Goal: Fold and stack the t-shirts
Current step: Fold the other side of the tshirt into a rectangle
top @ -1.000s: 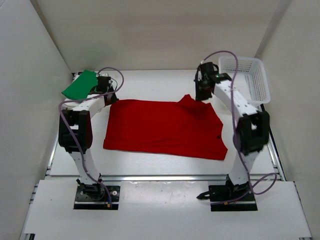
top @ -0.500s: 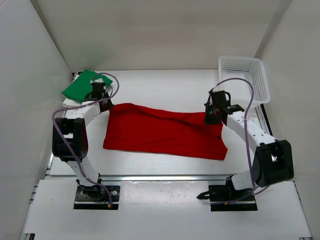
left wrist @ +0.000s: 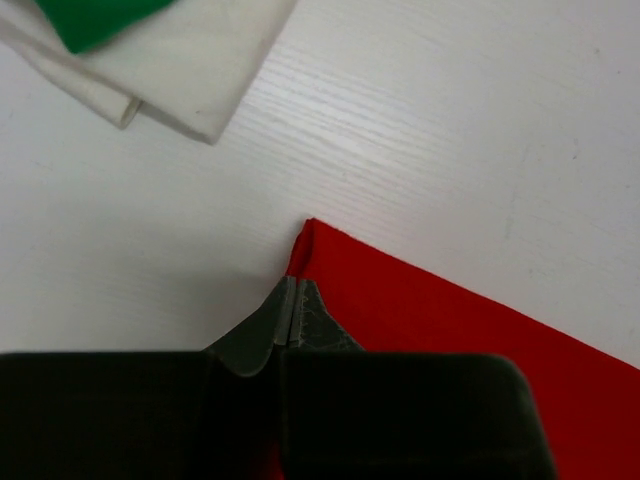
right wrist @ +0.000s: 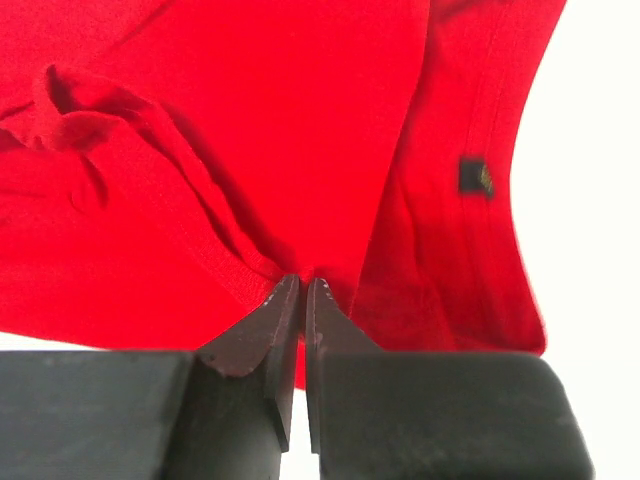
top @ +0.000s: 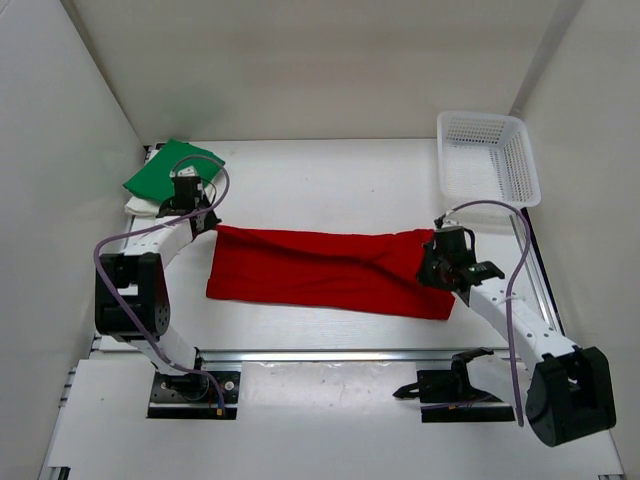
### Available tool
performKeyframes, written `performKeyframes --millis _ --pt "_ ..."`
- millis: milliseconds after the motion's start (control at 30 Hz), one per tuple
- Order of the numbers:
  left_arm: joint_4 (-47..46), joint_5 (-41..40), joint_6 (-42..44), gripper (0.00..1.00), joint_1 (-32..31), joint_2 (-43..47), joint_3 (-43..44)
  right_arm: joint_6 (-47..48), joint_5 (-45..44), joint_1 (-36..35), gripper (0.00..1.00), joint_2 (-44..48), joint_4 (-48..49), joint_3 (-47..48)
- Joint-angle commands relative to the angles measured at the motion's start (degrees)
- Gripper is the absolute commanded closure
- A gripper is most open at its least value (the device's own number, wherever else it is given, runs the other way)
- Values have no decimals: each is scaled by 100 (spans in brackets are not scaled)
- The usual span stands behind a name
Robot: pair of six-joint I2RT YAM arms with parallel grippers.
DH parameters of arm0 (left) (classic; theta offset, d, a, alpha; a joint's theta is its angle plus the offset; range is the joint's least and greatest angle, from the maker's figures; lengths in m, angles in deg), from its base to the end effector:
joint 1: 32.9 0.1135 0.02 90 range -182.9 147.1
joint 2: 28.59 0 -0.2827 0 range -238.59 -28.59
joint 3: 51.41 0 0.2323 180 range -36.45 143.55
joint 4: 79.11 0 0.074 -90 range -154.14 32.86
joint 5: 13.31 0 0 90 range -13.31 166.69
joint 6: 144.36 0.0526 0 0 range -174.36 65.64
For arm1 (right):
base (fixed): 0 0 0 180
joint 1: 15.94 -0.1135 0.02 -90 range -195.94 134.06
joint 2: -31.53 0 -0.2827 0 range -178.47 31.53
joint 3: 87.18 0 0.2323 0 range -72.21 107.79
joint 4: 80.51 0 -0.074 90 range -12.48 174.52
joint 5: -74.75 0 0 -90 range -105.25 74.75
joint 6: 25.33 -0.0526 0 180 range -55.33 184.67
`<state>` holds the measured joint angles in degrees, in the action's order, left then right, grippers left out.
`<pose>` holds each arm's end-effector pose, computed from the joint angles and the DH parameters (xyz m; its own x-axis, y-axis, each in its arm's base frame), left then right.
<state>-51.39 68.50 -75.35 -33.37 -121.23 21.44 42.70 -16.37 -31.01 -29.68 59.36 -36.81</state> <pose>0.3368 0.0047 0.2243 -0.6569 -0.3492 -0.6683 -0.3464 0.9270 -0.1439 0.1854 0.0489 0.2192 -0.7884 0.1751 -0.5897 0.0506 0.9738 0.2215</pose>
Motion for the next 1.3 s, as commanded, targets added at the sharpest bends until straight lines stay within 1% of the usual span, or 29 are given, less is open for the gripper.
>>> performKeyframes --millis 0,33,100,133,167,200,233,300,333,367,467,500,533,567,600,667,700,733,833,867,900,933,967,1000,1033,1133,1167,1233,1267 --pt "-141 124 -71 97 258 545 -199 -429 40 -58 100 347 450 -365" --pt "-194 89 -63 95 223 580 -295 -535 234 73 100 477 547 -550" --pt "-194 124 -71 86 144 589 -383 -632 595 188 96 610 819 -779" --pt "-220 150 -72 82 161 581 -401 -650 579 215 94 602 829 -815" --pt "-186 185 -98 74 187 607 -462 -641 465 163 91 636 777 -824" --pt "-220 177 -124 67 205 633 -437 -641 342 101 85 619 690 -754" --pt "-238 238 -168 63 231 659 -462 -641 280 75 82 689 645 -710" --pt "-238 335 -282 40 363 765 -463 -606 218 74 68 856 714 -683" --pt "-247 440 -378 29 398 817 -454 -580 253 92 67 917 750 -614" --pt "-291 502 -440 27 442 835 -454 -571 340 101 67 979 855 -613" --pt "-387 424 -467 41 267 923 -453 -597 552 -135 71 726 1188 -411" --pt "-405 397 -406 46 128 984 -419 -554 465 -232 71 429 1416 -385" --pt "-440 362 -458 49 -161 1011 -436 -492 429 -364 73 295 1531 -254" --pt "-536 370 -432 51 -347 1046 -419 -361 472 -452 76 -141 1750 -53" --pt "-572 414 -510 53 -505 1064 -436 -256 647 -470 77 -589 1813 211" --pt "-695 467 -580 53 -1101 1108 -515 -106 841 -523 81 -1196 2076 571" --pt "-808 502 -642 54 -1418 1160 -524 -27 833 -558 80 -1592 2173 782" --pt "-897 537 -730 54 -1569 1204 -655 -17 894 -567 81 -1909 2131 898" --pt "-1344 695 -959 56 -2279 1371 -1067 36 895 -646 80 -2403 2331 1162" --pt "-1589 713 -1081 56 -2456 1415 -1260 79 930 -594 82 -2509 2393 1189" --pt "-1766 791 -1134 56 -2658 1476 -1358 45 1069 -567 88 -2666 2376 1250" --pt "-1950 870 -1266 56 -2730 1460 -1559 44 1140 -567 90 -2833 2341 1250" --pt "-2022 932 -1380 57 -2783 1451 -1709 53 1080 -602 93 -2931 2289 1198" --pt "-2170 1020 -1433 56 -2922 1424 -1789 105 1036 -646 99 -2923 2280 1171" --pt "-2276 1090 -1503 57 -2950 1416 -1912 115 1053 -681 100 -2932 2271 1067" --pt "-2522 1257 -1609 57 -2985 1424 -2141 106 1019 -892 100 -2634 2017 760" --pt "-2523 1267 -1636 56 -2968 1416 -2176 80 1018 -997 100 -2372 1955 602" --pt "-2593 1328 -1680 58 -2985 1477 -2264 -60 1018 -1146 100 -1836 1779 312" --pt "-2655 1346 -1689 56 -2985 1529 -2290 -131 1009 -1269 100 -1729 1735 179"
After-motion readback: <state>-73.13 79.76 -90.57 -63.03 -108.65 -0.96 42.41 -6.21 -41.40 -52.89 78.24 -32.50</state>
